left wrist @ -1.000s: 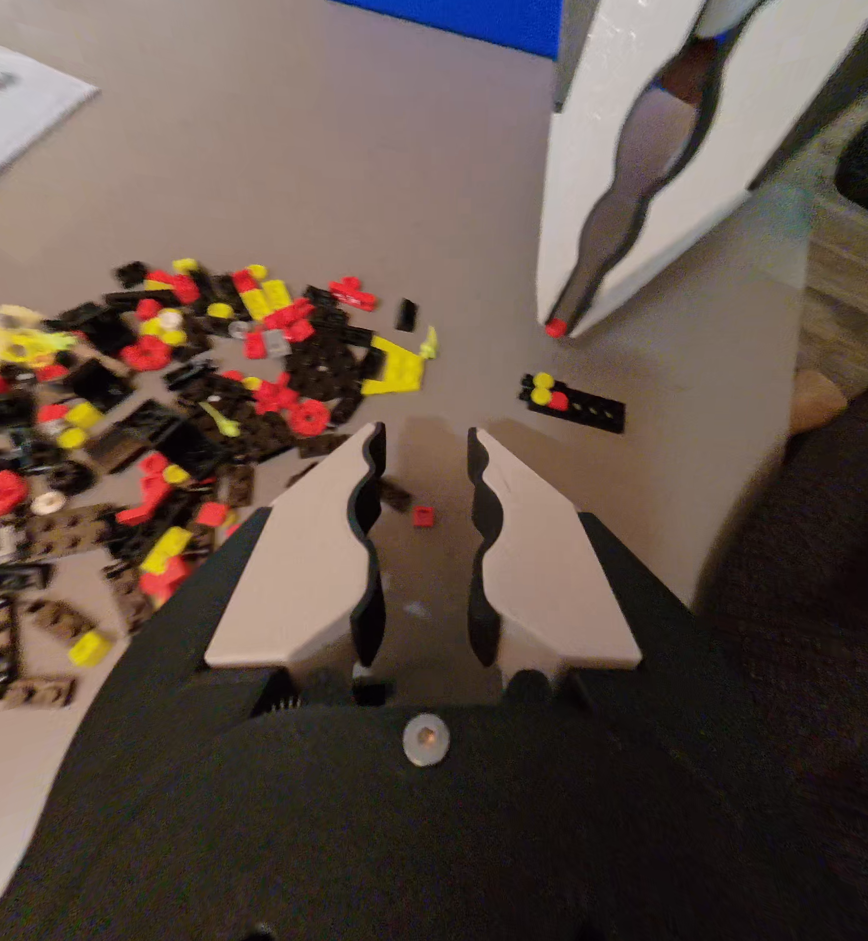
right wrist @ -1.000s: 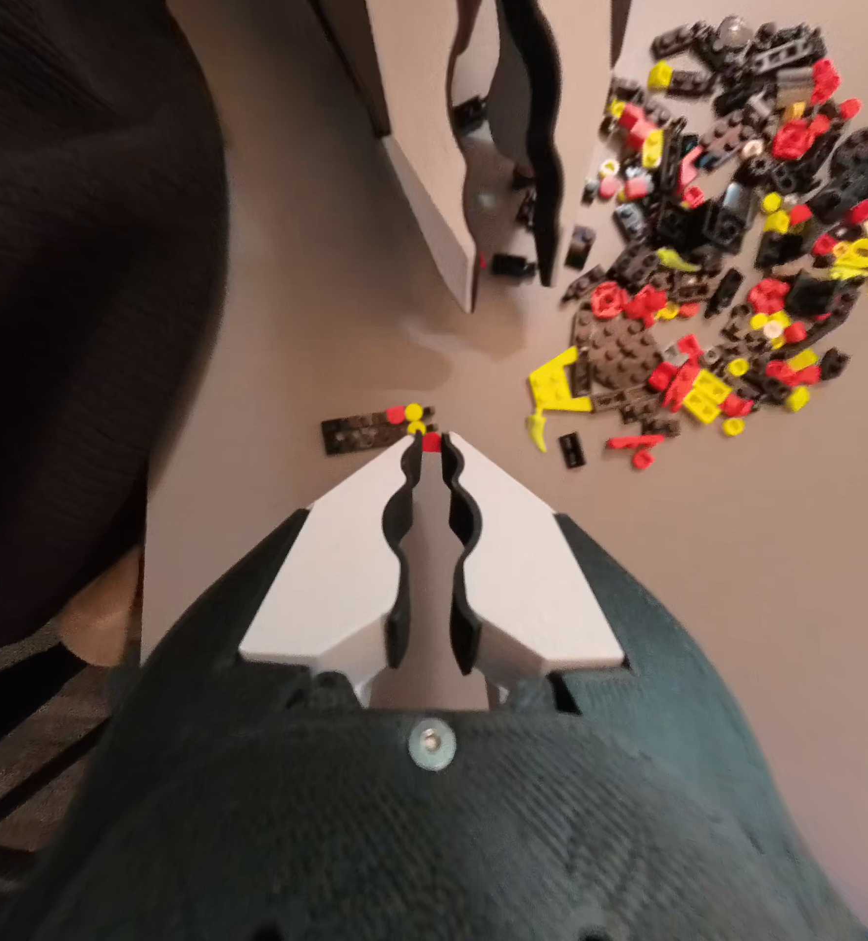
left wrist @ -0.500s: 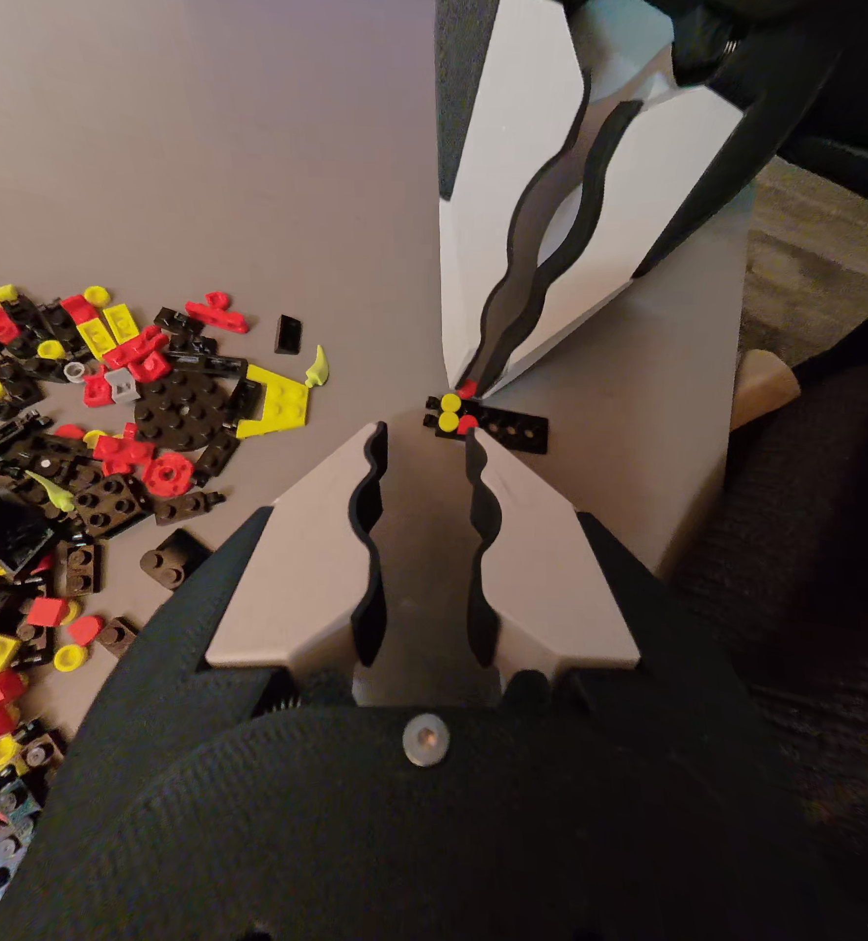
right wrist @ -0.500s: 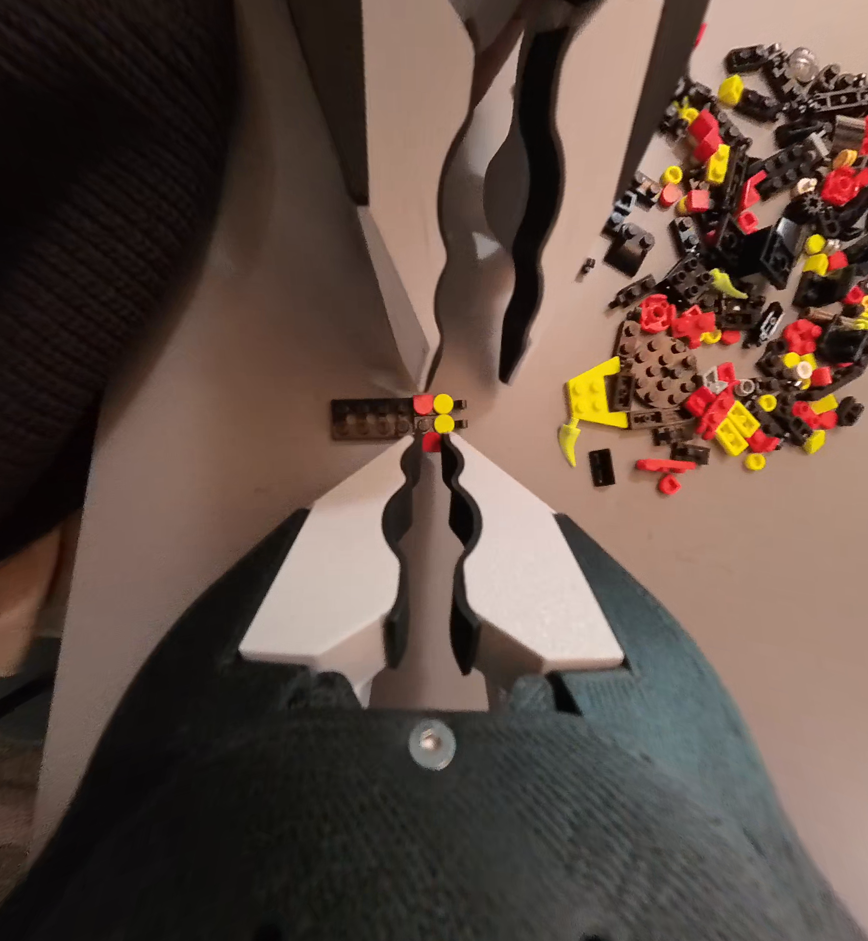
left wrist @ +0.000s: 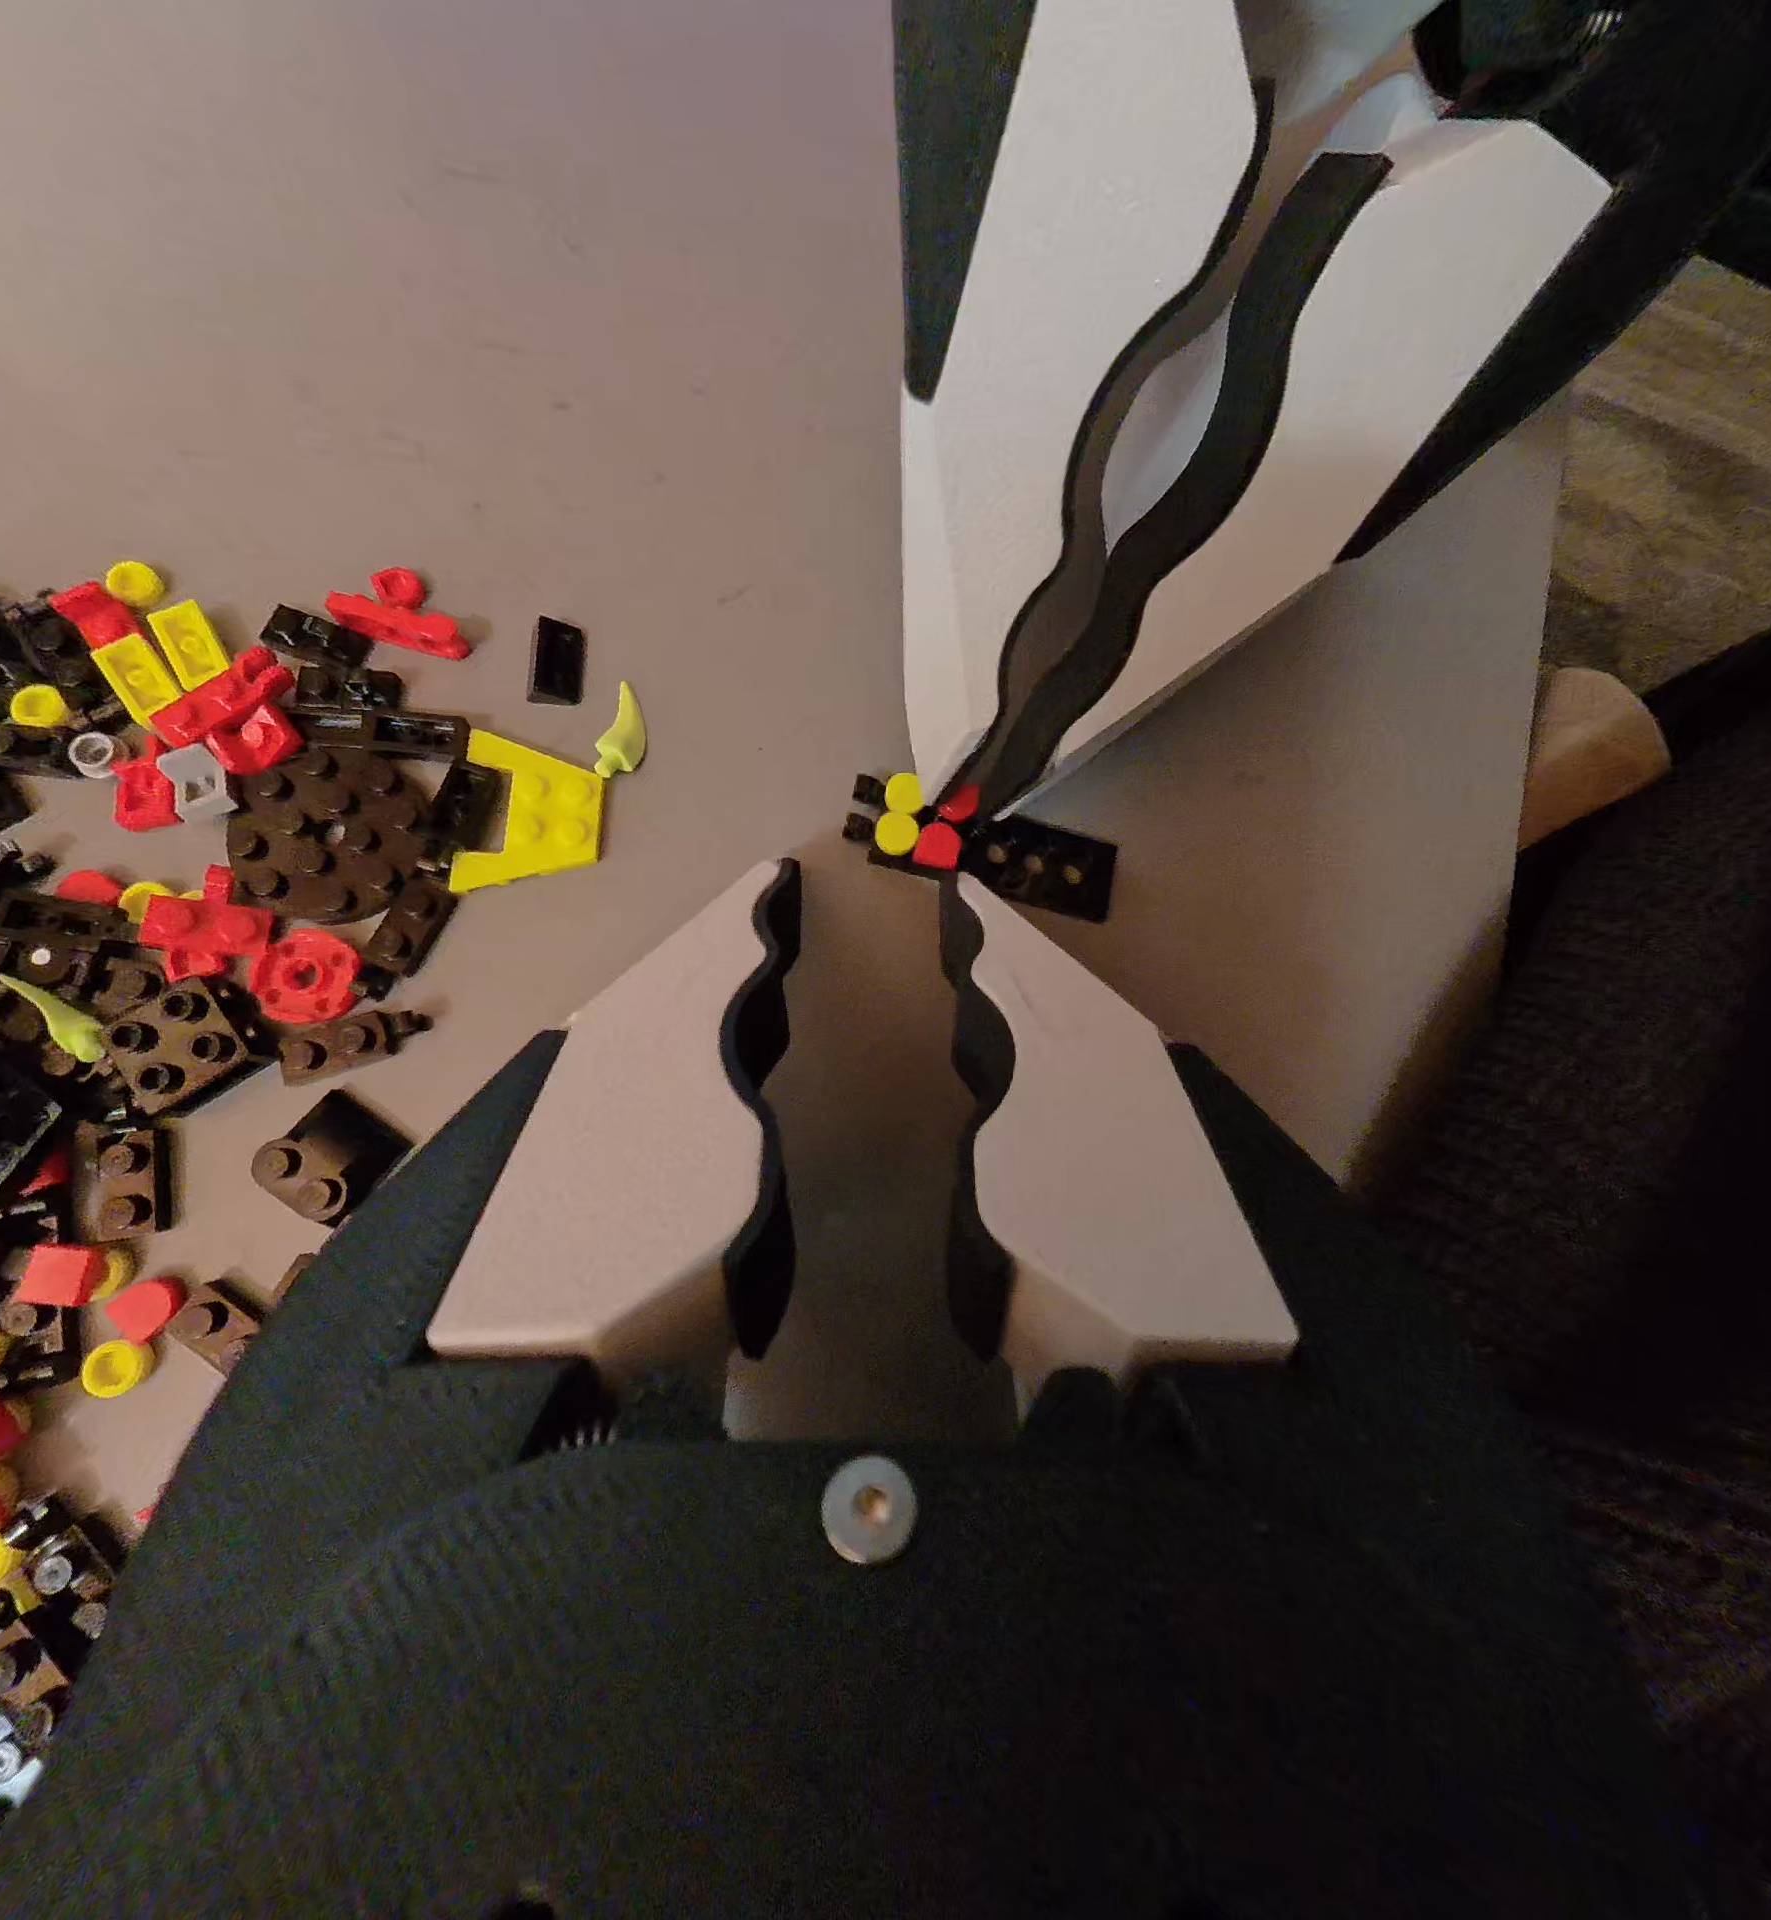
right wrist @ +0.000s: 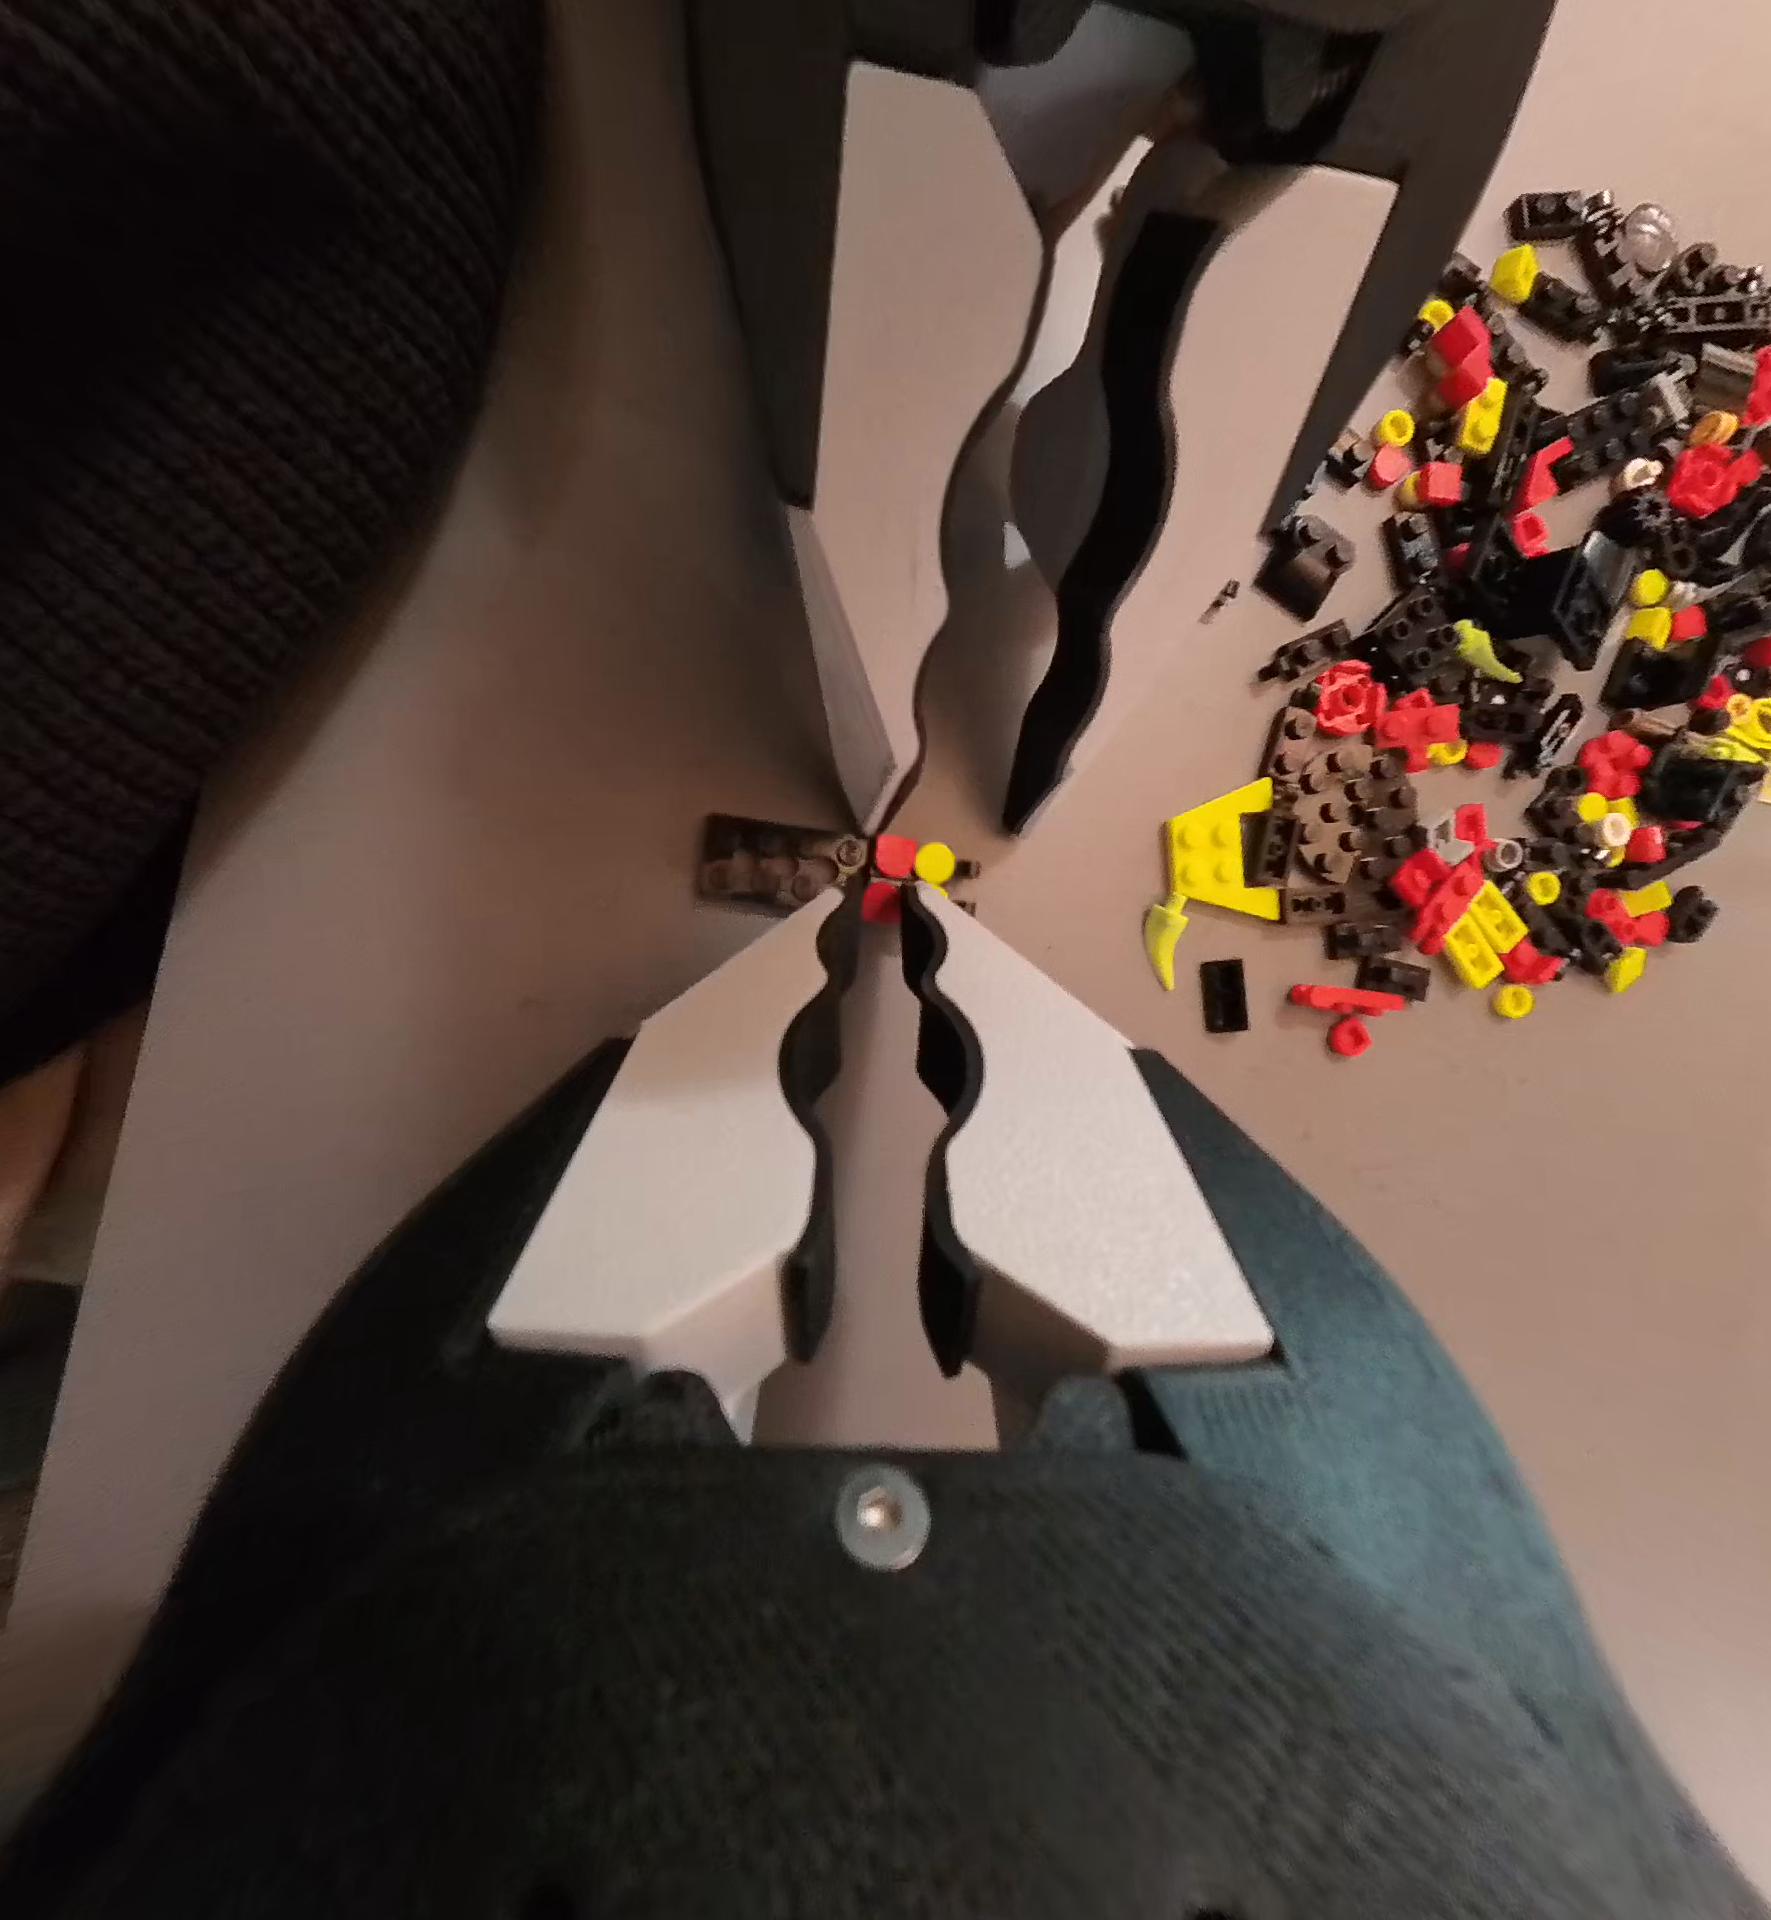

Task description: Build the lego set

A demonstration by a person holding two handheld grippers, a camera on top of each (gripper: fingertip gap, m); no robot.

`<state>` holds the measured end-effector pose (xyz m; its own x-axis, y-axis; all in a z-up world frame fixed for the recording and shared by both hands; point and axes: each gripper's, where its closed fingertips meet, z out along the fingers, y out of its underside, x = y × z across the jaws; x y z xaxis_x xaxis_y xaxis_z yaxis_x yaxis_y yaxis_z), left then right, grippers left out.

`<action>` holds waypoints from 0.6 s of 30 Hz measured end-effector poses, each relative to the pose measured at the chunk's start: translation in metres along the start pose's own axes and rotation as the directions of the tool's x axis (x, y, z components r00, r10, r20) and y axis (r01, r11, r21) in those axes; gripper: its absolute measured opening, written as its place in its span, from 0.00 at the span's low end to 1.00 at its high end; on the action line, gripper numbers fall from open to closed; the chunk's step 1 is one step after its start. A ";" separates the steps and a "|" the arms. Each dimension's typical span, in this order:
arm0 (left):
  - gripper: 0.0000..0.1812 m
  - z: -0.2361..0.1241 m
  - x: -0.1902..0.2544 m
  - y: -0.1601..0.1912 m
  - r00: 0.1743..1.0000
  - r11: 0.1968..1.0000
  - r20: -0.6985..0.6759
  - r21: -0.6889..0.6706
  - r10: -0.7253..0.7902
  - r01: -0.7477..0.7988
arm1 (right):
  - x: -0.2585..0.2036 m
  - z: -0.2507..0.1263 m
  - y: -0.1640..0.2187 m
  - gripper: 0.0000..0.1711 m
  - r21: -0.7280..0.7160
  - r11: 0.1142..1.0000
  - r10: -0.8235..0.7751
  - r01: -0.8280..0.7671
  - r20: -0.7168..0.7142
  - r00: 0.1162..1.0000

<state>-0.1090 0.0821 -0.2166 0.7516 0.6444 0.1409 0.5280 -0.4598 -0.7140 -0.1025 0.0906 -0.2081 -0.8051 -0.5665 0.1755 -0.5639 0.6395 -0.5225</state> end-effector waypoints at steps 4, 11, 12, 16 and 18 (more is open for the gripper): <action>0.13 0.000 0.000 0.000 1.000 1.000 0.001 0.000 -0.001 0.001 | 0.002 0.001 0.000 0.04 -0.007 1.000 -0.019 0.019 -0.023 1.000; 0.13 0.000 0.000 0.000 1.000 1.000 -0.003 0.000 -0.004 0.004 | 0.003 0.001 0.000 0.04 -0.011 1.000 -0.025 0.025 -0.034 0.999; 0.13 0.000 0.000 0.000 1.000 1.000 -0.003 0.000 -0.004 0.004 | 0.003 0.001 0.000 0.04 -0.012 1.000 -0.026 0.026 -0.035 0.999; 0.13 0.000 0.000 0.000 1.000 1.000 -0.002 0.000 -0.004 0.004 | 0.004 0.001 0.000 0.04 -0.015 0.999 -0.032 0.032 -0.044 0.999; 0.14 0.000 0.000 0.000 1.000 1.000 -0.002 0.000 -0.004 0.004 | 0.004 0.001 0.000 0.05 -0.014 0.999 -0.032 0.031 -0.044 0.999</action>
<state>-0.1091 0.0817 -0.2168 0.7503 0.6449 0.1453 0.5310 -0.4570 -0.7136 -0.1054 0.0877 -0.2083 -0.7943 -0.5629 0.2286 -0.5911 0.6291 -0.5049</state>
